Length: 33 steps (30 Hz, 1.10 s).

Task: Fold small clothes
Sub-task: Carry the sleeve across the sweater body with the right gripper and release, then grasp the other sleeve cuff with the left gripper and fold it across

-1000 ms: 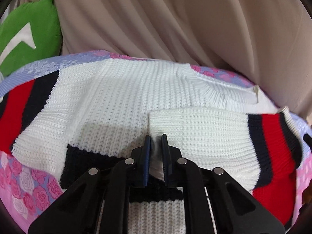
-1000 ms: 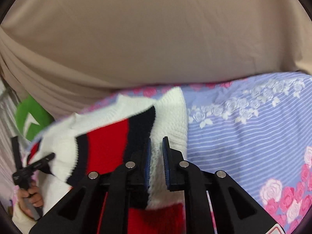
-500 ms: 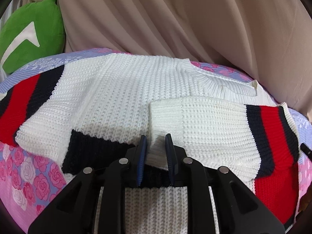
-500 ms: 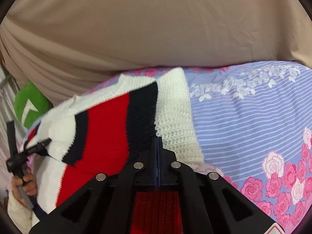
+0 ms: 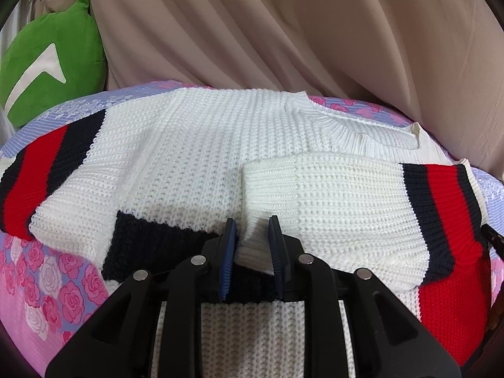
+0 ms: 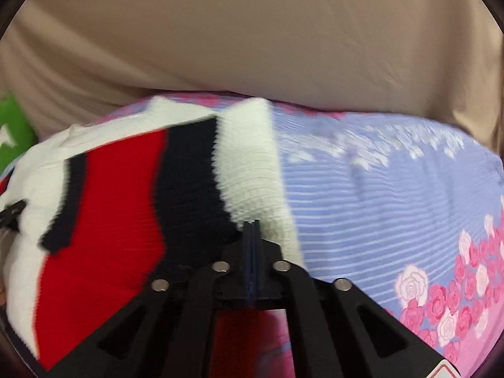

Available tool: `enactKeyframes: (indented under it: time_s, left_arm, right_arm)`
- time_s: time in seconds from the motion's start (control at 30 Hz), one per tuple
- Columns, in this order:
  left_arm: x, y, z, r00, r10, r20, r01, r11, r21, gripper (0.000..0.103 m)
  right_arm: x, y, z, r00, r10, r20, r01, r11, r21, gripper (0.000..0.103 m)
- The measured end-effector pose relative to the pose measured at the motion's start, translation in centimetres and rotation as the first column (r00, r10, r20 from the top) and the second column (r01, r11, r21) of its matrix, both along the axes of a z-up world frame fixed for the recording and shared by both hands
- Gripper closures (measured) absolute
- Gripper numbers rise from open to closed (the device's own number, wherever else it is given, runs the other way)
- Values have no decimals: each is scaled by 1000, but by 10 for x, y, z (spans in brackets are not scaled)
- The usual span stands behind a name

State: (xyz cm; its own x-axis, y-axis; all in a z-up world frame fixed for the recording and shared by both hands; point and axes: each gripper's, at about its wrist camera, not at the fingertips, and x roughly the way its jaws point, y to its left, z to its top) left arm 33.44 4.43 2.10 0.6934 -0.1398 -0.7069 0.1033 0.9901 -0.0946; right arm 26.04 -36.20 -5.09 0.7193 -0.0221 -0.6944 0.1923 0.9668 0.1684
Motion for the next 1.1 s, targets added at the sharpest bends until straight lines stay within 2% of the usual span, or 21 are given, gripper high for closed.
enactKeyframes:
  time_s: [0.07,0.2,0.23,0.3,0.33,0.4,0.47,0.5,0.53,0.6,0.67,0.73,0.8,0.87,0.9,1.0,1.03,1.07,1.1]
  left_arm:
    - [0,0,0,1000,-1,0,1,1000,1,82]
    - [0,-1,0,1000,-1,2,1,1000,11,82]
    - [0,-1,0,1000,-1,2,1,1000,10,82]
    - [0,0,1,1000,3,3,-3,1000,7,80]
    - [0,0,1,1000,8,3,-8,1000,6,78]
    - [-2,5,2,1000,25,11,-25,1000,-11,69]
    - [-7,15,6,998,57,38,-56,997,-45,63]
    - [-12,22,10,995,78,58,-75,996,-58,58]
    - [-18,32,15,992,99,77,-95,993,-65,54]
    - [-31,57,25,985,138,104,-128,987,-94,34]
    - [-44,98,34,974,199,112,-183,973,-137,22]
    - [-52,147,38,957,274,90,-258,952,-164,20]
    - [-53,198,40,927,370,60,-358,921,-152,20]
    - [-53,256,36,882,470,23,-462,875,-142,20]
    - [-52,288,31,852,523,-8,-519,843,-142,20]
    - [-48,360,13,783,614,-100,-621,762,-185,20]
    - [-45,385,3,770,620,-152,-637,735,-233,20]
    - [-42,398,-3,769,613,-180,-638,722,-269,20]
    - [-43,406,-2,777,611,-150,-626,722,-295,20]
  right_arm:
    - [-5,6,11,1000,-29,12,30,999,-44,103]
    - [-12,27,29,996,53,78,-48,996,-69,103]
    - [-9,26,25,997,51,62,-46,996,-81,103]
    - [9,18,-1,999,11,-35,-15,995,-101,103]
    - [10,6,-6,1000,21,-18,-21,999,-24,103]
    - [6,-3,0,1000,-18,-4,18,1000,11,103]
    - [-4,2,3,1000,-25,14,25,1000,-10,103]
    - [-12,10,6,1000,1,20,-1,1000,1,103]
    - [-17,17,9,999,30,25,-30,999,9,98]
    - [-33,34,13,994,108,21,-108,994,20,95]
    - [-51,58,14,980,200,15,-200,980,13,95]
    - [-64,78,9,961,276,-2,-276,961,1,95]
    - [-72,91,-1,943,332,-23,-332,943,8,94]
    - [-75,98,-12,938,344,-47,-345,939,-3,93]
    - [-75,101,-16,937,343,-63,-344,939,-9,93]
    - [-68,106,-19,941,333,-65,-333,943,9,88]
    - [-68,104,-20,941,333,-68,-333,943,18,88]
    - [-68,103,-20,942,330,-65,-329,944,22,88]
    - [-71,104,-20,943,326,-62,-326,945,21,88]
